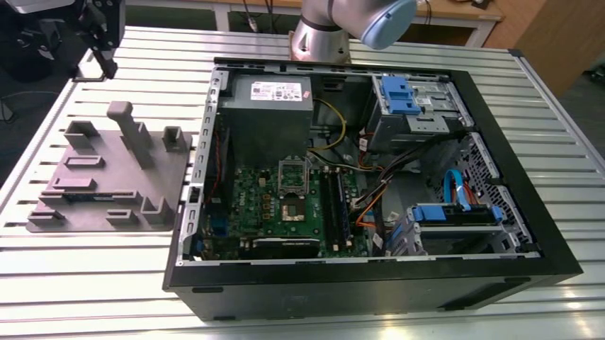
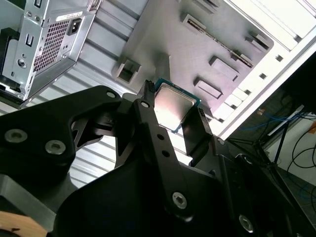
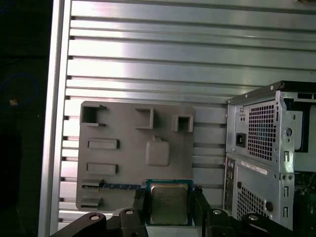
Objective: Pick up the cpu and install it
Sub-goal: 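Pick up the cpu and move it towards the insertion slot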
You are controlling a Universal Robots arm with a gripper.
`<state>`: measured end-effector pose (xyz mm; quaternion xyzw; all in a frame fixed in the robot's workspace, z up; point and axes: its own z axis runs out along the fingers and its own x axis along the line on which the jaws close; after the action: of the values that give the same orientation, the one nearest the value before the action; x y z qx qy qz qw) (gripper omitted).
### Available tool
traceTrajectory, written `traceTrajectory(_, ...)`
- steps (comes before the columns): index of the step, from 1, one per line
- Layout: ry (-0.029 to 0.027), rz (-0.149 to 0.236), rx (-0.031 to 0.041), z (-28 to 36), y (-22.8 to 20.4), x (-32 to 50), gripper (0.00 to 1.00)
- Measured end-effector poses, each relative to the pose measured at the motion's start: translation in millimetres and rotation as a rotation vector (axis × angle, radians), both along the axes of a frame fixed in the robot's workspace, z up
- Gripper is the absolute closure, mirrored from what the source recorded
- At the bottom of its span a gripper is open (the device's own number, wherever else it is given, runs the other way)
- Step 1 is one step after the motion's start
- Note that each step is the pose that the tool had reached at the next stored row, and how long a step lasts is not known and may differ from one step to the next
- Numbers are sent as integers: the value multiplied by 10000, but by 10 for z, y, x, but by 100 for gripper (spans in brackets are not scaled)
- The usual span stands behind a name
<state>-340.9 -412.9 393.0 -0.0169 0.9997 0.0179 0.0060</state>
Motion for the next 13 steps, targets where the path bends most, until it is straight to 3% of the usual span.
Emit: traceTrajectory(13, 0, 0, 0, 0, 0, 89, 53)
